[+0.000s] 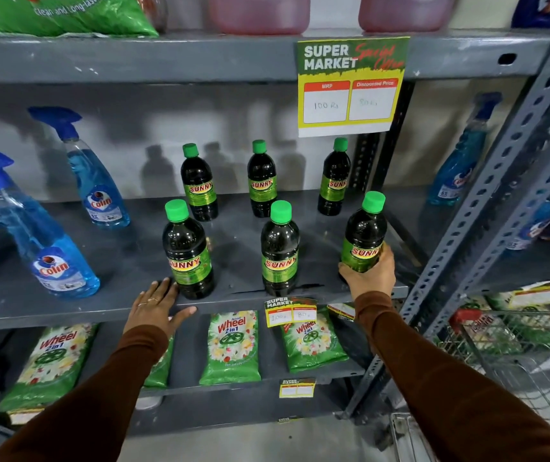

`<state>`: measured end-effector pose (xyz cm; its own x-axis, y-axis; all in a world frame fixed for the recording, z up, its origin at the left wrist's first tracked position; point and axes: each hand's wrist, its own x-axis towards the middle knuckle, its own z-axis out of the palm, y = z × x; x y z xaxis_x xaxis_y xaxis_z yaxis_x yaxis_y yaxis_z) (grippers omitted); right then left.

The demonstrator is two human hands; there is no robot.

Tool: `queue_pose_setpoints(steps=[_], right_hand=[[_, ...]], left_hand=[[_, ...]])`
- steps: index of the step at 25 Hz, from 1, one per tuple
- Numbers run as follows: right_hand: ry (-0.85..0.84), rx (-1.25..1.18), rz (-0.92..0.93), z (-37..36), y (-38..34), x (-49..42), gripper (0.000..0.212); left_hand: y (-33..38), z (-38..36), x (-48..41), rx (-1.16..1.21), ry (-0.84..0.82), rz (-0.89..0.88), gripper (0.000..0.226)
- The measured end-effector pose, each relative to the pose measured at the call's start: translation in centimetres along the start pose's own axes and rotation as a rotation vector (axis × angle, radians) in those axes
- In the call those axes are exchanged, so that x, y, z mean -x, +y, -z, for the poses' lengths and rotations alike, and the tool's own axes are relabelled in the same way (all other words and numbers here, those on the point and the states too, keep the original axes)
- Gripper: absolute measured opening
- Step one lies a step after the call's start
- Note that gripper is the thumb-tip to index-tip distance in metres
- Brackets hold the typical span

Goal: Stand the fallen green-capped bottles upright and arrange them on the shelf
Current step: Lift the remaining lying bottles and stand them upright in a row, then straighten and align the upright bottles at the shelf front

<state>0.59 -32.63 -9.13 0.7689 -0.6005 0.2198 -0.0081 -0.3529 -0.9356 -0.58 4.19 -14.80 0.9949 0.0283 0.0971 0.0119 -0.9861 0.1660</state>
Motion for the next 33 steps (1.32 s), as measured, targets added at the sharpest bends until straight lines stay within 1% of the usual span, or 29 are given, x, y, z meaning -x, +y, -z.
queue_pose_setpoints(steps=[2,4,6,8,9,11,12,14,15,16,17,18,19,20,21,22,23,24,25,28,30,32,33], right_hand=[[0.005,0.012,-0.006,0.1,0.1,-0.1,0.073],[-0.003,0.029,-0.006,0.1,0.4,-0.2,0.072],[0.002,0.041,-0.010,0.1,0.6,-0.2,0.071],[0.014,0.052,-0.012,0.1,0.6,-0.3,0.071],[0.022,0.065,-0.012,0.1,0.6,-0.4,0.071],[0.015,0.096,-0.011,0.0,0.8,-0.6,0.074],[-0.005,0.099,-0.015,-0.1,1.0,-0.8,0.078],[-0.068,0.040,-0.041,-0.3,1.8,-0.5,0.095],[-0.074,-0.008,-0.075,-0.3,2.0,0.2,0.101],[-0.050,-0.027,-0.103,-0.6,2.5,1.3,0.100],[0.007,0.012,-0.108,-0.8,2.7,2.6,0.092],[0.066,0.118,-0.083,-1.1,3.0,4.2,0.078],[0.089,0.248,-0.026,-1.5,3.2,6.1,0.061],[0.029,0.331,0.073,-2.1,3.0,8.0,0.048],[-0.131,0.339,0.184,-2.7,2.1,9.9,0.037],[-0.343,0.307,0.289,-3.7,1.1,11.5,0.033],[-0.536,0.276,0.369,-5.0,0.1,12.8,0.039],[-0.675,0.241,0.411,-6.5,-0.8,13.7,0.049],[-0.761,0.183,0.372,-7.9,-2.0,14.2,0.054],[-0.946,-0.010,0.052,-11.8,-5.1,14.9,0.061],[-0.986,-0.027,-0.019,-13.3,-5.6,14.9,0.058],[-0.977,-0.039,-0.022,-14.0,-5.6,15.1,0.056],[-0.968,-0.037,-0.014,-14.2,-5.6,15.3,0.056]], left_hand=[[0.2,-0.1,-0.1,0.003,-0.007,0.001,0.074],[0.3,-0.2,-0.1,-0.005,-0.019,-0.006,0.072],[0.5,0.1,0.1,-0.004,-0.042,-0.002,0.078],[0.5,0.2,0.1,0.001,-0.047,0.002,0.092],[0.5,0.2,0.1,0.003,-0.049,0.002,0.093],[0.4,0.0,0.1,0.002,-0.048,0.001,0.081],[0.4,-0.1,0.1,0.013,-0.039,0.005,0.080],[0.6,0.1,0.4,0.068,-0.007,0.011,0.090],[0.7,0.2,0.5,0.115,0.016,0.016,0.092],[1.1,0.3,0.7,0.180,0.048,0.026,0.090],[1.6,0.5,0.8,0.269,0.088,0.057,0.084],[2.1,0.6,0.7,0.385,0.137,0.116,0.078],[2.4,0.5,0.4,0.524,0.194,0.205,0.076],[2.5,0.5,0.0,0.692,0.221,0.312,0.079],[2.6,0.7,-0.3,0.871,0.226,0.407,0.087],[2.6,0.7,-0.7,1.049,0.206,0.464,0.098],[2.4,0.3,-1.3,1.188,0.167,0.475,0.106],[2.4,0.2,-1.6,1.273,0.116,0.466,0.109],[2.4,-0.1,-1.8,1.317,0.062,0.440,0.107],[1.3,-0.6,-2.0,1.296,-0.053,0.371,0.099],[0.9,0.1,-1.5,1.349,-0.125,0.347,0.090],[0.5,0.4,-1.2,1.407,-0.202,0.378,0.105],[0.2,0.0,-1.3,1.409,-0.219,0.366,0.110]])
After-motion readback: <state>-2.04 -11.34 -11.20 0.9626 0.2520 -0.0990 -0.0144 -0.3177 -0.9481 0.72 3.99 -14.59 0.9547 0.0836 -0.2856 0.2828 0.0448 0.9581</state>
